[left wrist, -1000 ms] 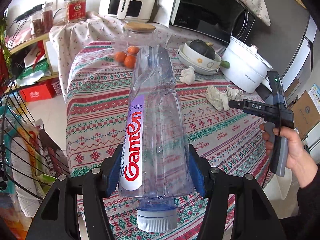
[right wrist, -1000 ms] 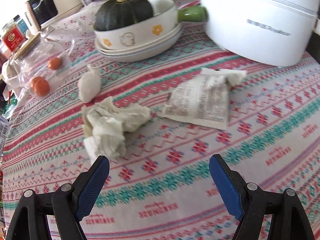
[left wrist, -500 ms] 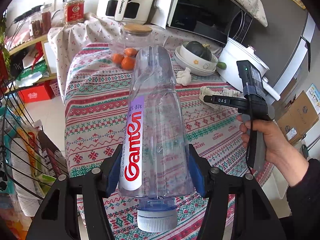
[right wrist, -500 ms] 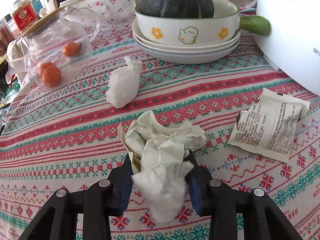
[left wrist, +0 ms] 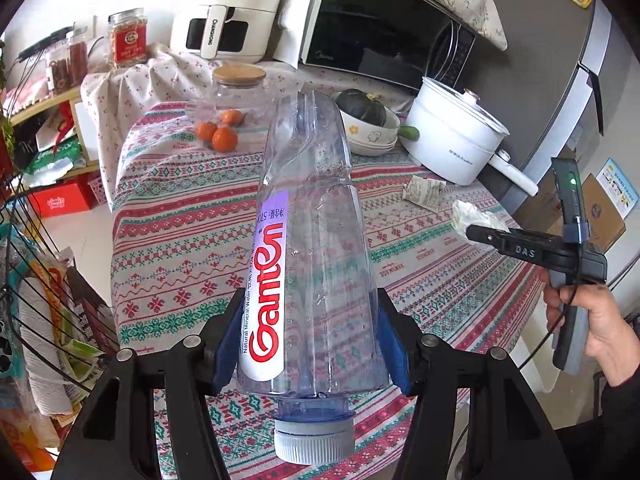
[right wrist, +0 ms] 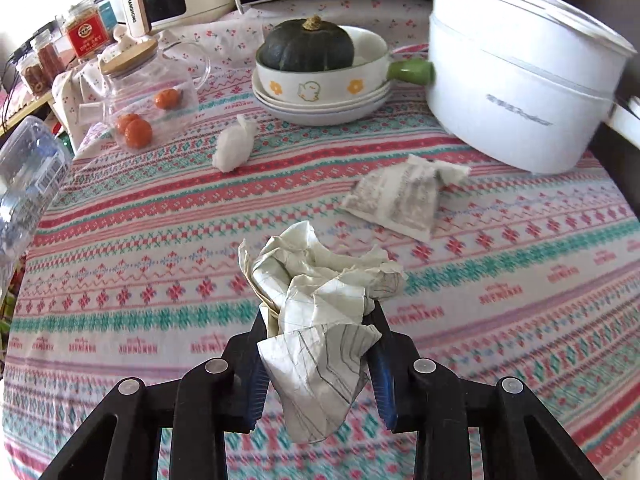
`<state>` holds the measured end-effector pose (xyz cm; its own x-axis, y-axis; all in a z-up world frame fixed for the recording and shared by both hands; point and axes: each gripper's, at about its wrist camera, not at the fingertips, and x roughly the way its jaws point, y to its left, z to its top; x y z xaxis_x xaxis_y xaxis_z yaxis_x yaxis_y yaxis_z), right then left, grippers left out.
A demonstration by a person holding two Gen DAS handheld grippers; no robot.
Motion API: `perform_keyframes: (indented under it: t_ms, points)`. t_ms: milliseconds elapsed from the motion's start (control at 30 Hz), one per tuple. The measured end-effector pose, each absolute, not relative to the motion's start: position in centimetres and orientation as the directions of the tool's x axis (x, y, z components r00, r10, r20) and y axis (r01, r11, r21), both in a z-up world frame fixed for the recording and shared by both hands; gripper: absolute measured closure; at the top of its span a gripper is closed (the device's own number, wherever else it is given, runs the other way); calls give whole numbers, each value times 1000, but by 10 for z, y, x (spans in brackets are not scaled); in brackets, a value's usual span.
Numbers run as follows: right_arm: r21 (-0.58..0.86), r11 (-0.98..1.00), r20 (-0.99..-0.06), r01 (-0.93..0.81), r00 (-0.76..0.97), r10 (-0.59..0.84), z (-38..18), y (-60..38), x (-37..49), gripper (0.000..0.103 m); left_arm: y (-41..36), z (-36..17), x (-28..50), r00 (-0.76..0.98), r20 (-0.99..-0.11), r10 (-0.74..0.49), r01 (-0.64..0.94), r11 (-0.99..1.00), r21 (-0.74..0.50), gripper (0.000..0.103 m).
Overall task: Collect trash
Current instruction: 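Carry the Ganten bottle and tissue over the white bin with both tools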
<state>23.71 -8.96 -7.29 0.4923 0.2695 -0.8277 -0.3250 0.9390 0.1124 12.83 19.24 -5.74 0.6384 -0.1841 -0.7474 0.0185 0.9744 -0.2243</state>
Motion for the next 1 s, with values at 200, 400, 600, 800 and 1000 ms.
perform_keyframes:
  t_ms: [200,400,600,800,1000]
  points:
    - [101,957,-821,-271,521,234,-55,-156,197,65,166,-51,124,638,-743,-203,63,975,-212,40]
    - [110,973,-826,-202,526,203,-47,-202,172,65,135,-47,125,627,-746,-224,118,974,-192,40]
    - [137,980,-836,-146,513,194,-46,-227,155,65,106,-45,127,623,-748,-231,176,972,-153,40]
    - [132,985,-847,-109,504,170,-45,-244,147,65,81,-45,129,611,-745,-267,238,960,-149,40]
    - [146,987,-858,-68,488,160,-48,-263,140,65,48,-44,127,596,-738,-316,318,937,-144,40]
